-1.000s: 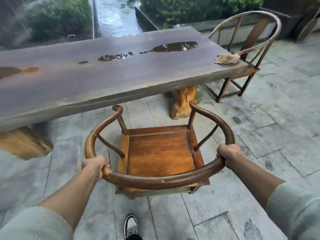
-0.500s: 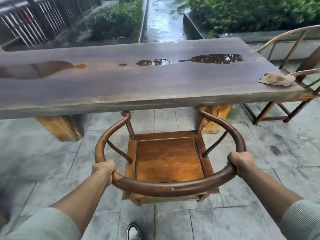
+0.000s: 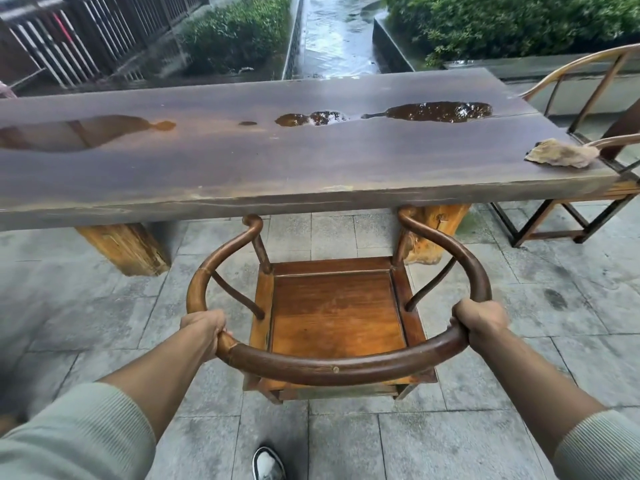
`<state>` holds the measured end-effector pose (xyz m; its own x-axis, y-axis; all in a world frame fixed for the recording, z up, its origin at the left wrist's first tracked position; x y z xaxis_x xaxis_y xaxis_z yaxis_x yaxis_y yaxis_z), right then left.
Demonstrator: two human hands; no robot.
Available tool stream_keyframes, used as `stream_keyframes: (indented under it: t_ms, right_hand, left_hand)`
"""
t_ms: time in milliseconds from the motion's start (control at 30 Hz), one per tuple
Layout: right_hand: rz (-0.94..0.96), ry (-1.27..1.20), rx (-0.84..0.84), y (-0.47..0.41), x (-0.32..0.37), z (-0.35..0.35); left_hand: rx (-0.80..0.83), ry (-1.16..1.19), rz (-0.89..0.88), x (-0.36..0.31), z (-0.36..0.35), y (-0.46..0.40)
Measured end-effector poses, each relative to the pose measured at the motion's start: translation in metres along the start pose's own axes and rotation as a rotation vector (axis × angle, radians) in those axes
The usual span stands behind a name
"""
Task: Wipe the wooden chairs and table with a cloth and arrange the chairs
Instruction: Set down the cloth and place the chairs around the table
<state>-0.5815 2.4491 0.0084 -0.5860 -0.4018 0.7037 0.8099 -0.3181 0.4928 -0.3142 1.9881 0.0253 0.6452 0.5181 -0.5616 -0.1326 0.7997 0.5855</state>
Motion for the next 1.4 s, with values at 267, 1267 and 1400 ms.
stream_keyframes:
  t_ms: [267,1267,1400]
  right_hand:
    - [0.036,0.094,0.024,0.024,0.021,-0.005]
    - [0.909,0.663,0.439,0.252,0.102,-0.153]
    - [0.988,0.680,0.595,0.317,0.108,-0.222]
  left_hand:
    - [-0.005,-0.065,0.004,0.003,0.014,-0.006]
    - [0.046,-0.386,-0.405,-0.007,0.146,0.005]
    - [-0.021,-0.429,-0.407,-0.001,0.209,-0.041]
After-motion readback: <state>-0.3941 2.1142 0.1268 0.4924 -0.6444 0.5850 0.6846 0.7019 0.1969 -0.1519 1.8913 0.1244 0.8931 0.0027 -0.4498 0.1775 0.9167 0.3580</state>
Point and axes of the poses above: each hand's wrist, its own y-axis away from the middle knuckle, its own z-axis out of the back of the hand, x = y × z, the point moved 5 cm from there along -y, towards the middle knuckle, and after that the axes turned 4 degrees about z, right-handed, at the moved point
